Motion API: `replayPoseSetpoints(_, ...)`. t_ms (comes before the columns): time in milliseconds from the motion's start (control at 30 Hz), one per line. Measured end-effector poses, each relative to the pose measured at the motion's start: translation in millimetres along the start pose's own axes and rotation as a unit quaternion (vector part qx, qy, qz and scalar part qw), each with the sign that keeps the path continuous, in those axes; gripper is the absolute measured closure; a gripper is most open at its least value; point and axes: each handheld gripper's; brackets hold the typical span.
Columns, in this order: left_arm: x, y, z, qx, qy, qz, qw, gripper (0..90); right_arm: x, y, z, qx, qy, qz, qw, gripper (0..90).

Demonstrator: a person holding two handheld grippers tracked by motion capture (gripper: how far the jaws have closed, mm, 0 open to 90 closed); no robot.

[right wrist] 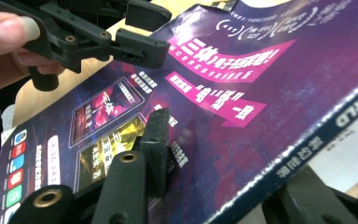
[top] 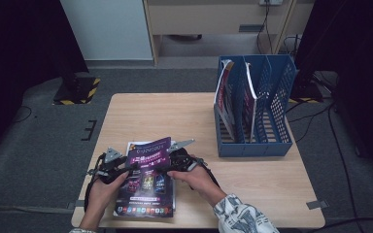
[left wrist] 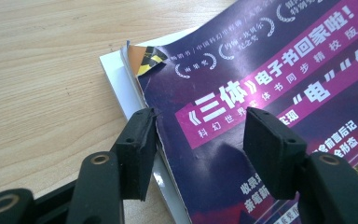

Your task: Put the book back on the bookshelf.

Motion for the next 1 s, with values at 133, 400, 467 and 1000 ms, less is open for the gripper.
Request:
replayPoseSetpoints(133, 0.2, -0.3, 0.0, 0.003, 0.002, -0.009, 1.0, 43.6, -2.2, 7.5, 7.2, -0.014, 0.006, -0.008, 0.9999, 69.1)
replayPoseSetpoints(400, -6.2, -2.0, 1.6, -0.005, 0.007, -0.022, 0.9997, 39.8, -3.9, 19.1, 16.8, -0.021, 0.03, -0.028, 0.9989, 71.0)
replayPoseSetpoints(467, -6.5, -1.1, 2.0, -0.011, 0.011, -0.024, 0.9996, 38.2, -2.2, 21.6, 19.1, -0.029, 0.038, -0.032, 0.9984, 71.5)
replayPoseSetpoints(1000, -7.9, -1.6, 4.5, -0.016, 0.012, -0.048, 0.9987, 18.8, -5.4, 54.3, 28.8, -0.09, 0.086, -0.076, 0.9893, 74.0)
Point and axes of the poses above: each handheld gripper's, and its own axes: y roughly backward along the jaws, z roughly out of its top, x roughly to its left, and after that the axes turned 10 degrees about y, right-handed
